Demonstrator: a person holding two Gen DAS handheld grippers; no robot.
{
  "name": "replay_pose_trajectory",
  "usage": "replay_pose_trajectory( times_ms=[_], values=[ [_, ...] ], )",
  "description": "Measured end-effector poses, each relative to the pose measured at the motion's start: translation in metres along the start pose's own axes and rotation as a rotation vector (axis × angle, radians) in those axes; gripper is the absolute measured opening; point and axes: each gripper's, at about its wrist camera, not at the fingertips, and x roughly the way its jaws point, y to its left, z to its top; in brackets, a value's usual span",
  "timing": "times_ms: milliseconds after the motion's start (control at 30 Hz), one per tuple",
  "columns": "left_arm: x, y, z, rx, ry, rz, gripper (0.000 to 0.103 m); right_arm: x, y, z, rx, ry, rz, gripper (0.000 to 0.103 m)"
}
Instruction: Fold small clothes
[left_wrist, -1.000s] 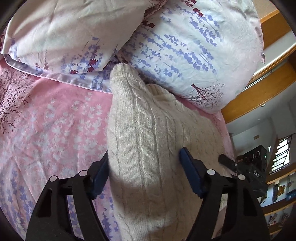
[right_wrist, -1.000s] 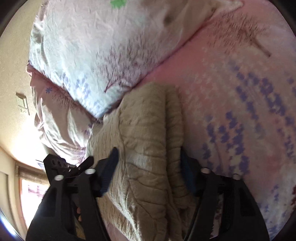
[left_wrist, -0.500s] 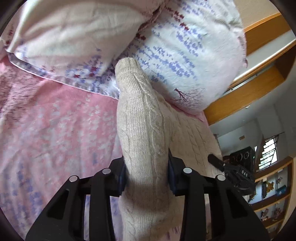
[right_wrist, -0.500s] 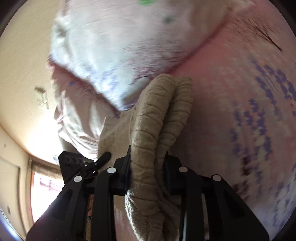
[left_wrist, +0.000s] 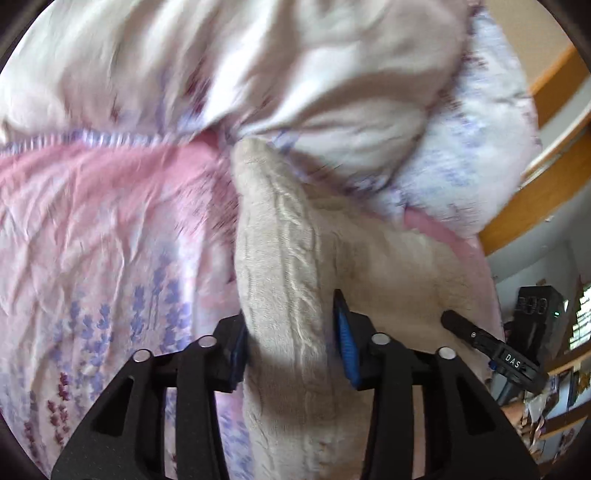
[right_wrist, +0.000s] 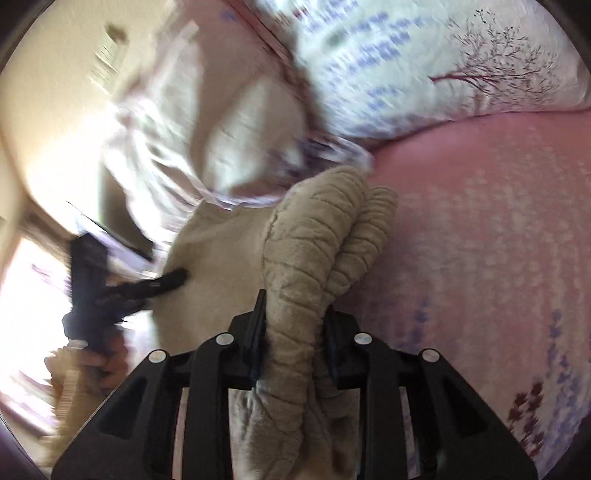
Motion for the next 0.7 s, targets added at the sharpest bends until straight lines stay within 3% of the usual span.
replay_pose_trajectory(
  times_ms=[133, 267, 333, 400, 433, 467, 600, 700],
  values=[
    [-0.007, -0.006, -0.005, 0.060, -0.054, 0.029, 0.054, -0.007, -0.009, 0.004, 0.068, 0.018, 0.034, 0.038],
    [-0.033, -0.021, -0.002, 0.117, -0.173, 0.072, 0.055, -0.026, -0.024, 0.016, 0.180, -0.073, 0.094, 0.053],
    [-0.046, -0.024, -0.003, 0.130, -0.209, 0.051, 0.055, -0.022, -0.030, 0.022, 0.215, -0.084, 0.098, 0.053],
    [-0.045, -0.034, 0.000, 0.153, -0.202, 0.034, 0.055, -0.013, -0.028, 0.026, 0.206, -0.082, 0.090, 0.045],
    [-0.041, -0.040, 0.001, 0.169, -0.192, 0.038, 0.055, -0.007, -0.025, 0.027, 0.187, -0.077, 0.077, 0.022],
    [-0.037, -0.048, -0.001, 0.198, -0.180, 0.053, 0.056, -0.004, -0.022, 0.027, 0.172, -0.078, 0.056, 0.010],
    [-0.025, -0.070, -0.009, 0.289, -0.167, 0.104, 0.069, -0.002, -0.023, 0.026, 0.160, -0.129, -0.050, 0.007],
    [-0.017, -0.082, -0.015, 0.325, -0.158, 0.113, 0.073, 0.001, -0.037, 0.027, 0.211, -0.122, -0.094, 0.007]
  ],
)
